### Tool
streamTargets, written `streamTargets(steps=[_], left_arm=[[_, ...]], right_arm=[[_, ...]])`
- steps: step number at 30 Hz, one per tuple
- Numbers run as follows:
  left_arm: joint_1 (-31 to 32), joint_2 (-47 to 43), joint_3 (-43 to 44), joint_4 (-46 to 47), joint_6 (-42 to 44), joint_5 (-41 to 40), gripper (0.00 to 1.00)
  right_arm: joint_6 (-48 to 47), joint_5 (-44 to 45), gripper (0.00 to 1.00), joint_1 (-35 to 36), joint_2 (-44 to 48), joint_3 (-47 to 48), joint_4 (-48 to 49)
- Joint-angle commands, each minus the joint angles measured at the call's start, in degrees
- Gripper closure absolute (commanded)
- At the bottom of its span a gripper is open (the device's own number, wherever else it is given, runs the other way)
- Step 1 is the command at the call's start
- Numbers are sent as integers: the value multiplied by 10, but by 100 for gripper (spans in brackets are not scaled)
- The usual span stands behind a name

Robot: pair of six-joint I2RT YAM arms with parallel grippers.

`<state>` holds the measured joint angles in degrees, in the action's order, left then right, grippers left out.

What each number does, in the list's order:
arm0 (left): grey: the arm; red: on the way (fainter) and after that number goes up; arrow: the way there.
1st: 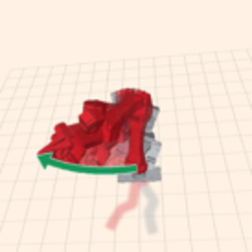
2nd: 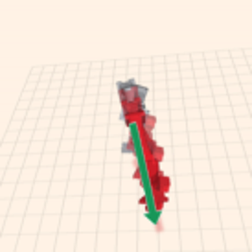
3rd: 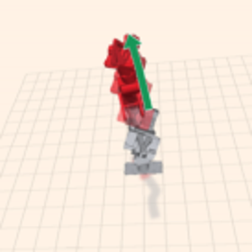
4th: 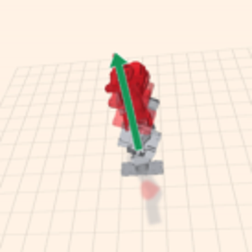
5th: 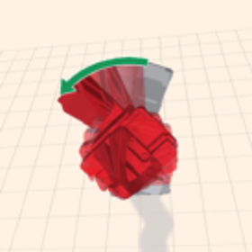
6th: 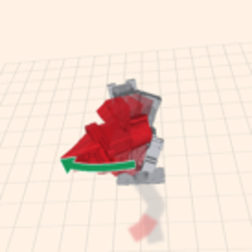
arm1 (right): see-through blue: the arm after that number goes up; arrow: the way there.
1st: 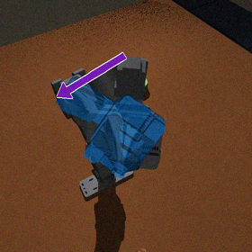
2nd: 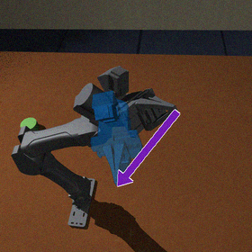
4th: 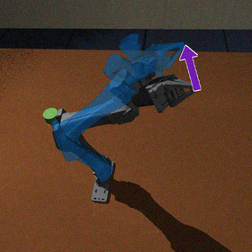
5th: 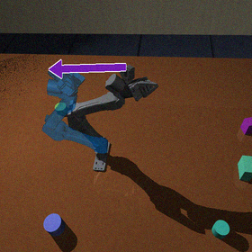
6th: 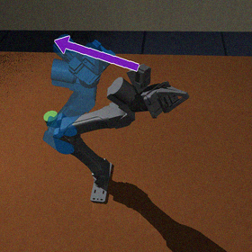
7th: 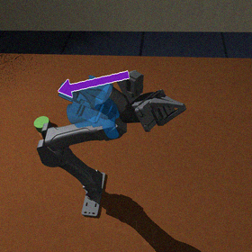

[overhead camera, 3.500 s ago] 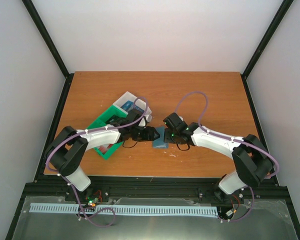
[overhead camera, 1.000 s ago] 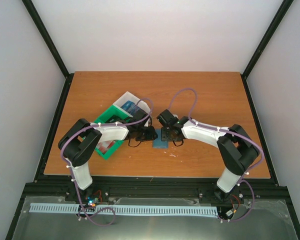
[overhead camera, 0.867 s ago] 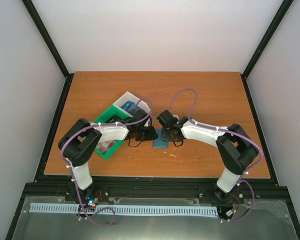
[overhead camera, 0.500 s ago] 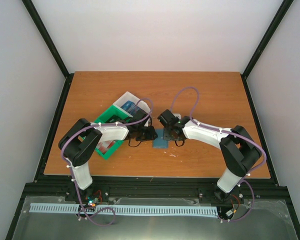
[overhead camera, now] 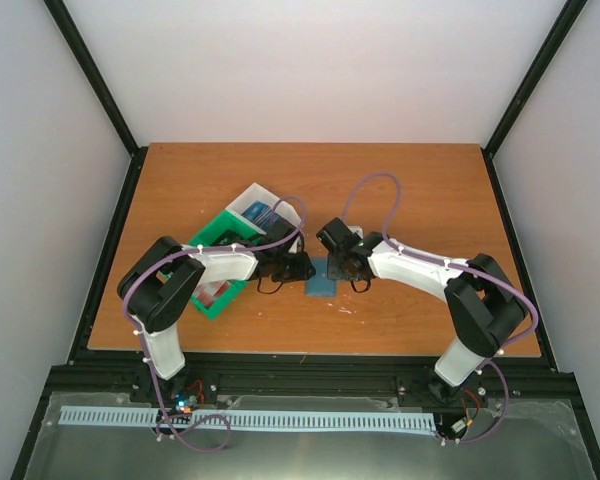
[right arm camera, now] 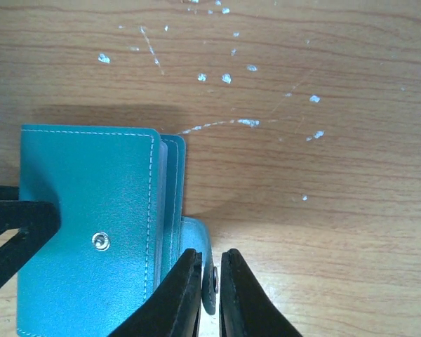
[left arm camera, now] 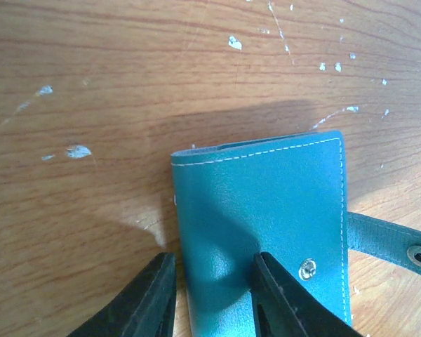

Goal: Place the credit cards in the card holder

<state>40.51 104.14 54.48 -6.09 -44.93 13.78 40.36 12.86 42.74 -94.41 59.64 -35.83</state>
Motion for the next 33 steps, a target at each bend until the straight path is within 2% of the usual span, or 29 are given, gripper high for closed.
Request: streamTargets(steps=[1,5,7,14,22,28,33], left_arm=[[2,45,-23,-67,-2,-21,67],[2,45,-24,-66,-2,-20,68],[2,44,-24,-66,-2,-20,68],[2,45,-27,-65,-2,-19,68],[2,45,-26,-63,-1,-19,68],[1,46,-26,-62,0,-18,68],[2,46,-26,-61,0,-18,68]], right_arm=[[9,3,90,-3,23,-2,-6],[9,-3,96,-3,22,-5,-4],[8,-5,97,-3,17,-7,-3],[6,-14,87,-3,5,-12,5],[4,-10,89,-2,7,-14,-2],[-9,-27,72,0,12,-18,4],[-18,-36,67,0,9,-23,11]])
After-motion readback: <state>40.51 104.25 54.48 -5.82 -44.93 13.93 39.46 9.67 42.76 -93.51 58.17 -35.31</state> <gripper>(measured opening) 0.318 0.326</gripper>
